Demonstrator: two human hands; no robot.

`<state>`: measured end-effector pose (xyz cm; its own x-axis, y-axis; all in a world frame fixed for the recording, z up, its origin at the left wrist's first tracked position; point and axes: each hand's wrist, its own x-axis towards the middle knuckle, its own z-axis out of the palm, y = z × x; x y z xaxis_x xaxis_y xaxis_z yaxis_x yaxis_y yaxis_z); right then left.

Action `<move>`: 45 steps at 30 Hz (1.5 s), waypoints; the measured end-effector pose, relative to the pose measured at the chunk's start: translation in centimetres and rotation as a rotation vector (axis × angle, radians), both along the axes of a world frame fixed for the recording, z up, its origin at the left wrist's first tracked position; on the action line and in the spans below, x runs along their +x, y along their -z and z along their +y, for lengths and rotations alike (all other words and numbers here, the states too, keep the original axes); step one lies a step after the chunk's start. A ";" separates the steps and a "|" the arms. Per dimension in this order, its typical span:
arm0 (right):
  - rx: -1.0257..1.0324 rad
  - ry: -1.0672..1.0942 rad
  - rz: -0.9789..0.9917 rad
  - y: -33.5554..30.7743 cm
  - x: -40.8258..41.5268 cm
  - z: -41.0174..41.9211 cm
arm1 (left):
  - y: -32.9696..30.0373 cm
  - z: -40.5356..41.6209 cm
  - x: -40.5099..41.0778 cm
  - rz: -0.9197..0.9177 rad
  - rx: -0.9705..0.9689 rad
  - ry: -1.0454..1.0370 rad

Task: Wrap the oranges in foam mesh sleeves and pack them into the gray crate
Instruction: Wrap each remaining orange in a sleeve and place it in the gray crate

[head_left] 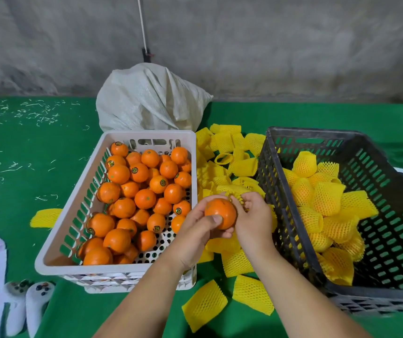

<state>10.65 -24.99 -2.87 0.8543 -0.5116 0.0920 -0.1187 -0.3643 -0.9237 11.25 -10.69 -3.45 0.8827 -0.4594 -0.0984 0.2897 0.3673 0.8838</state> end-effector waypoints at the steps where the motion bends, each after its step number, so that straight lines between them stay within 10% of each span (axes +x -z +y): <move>1: 0.018 0.011 -0.016 0.0 0.0 0.0 | 0.1 0.1 0.1 0.000 -0.002 0.029; 12: 0.238 -0.126 -0.087 -0.4 -0.5 -1.1 | 0.6 -0.2 -0.3 -0.088 0.154 -0.137; 29: -0.233 -0.325 -0.219 -2.4 -3.0 -0.1 | 0.7 -0.5 -0.6 -0.176 0.209 -0.110; 41: -0.332 -0.391 -0.458 -4.1 -4.2 0.8 | 1.1 -1.3 -0.9 -0.293 0.382 -0.611; 45: -0.098 -0.410 -0.122 -2.7 -4.3 1.5 | 0.9 -0.7 -0.7 -0.238 0.277 -0.646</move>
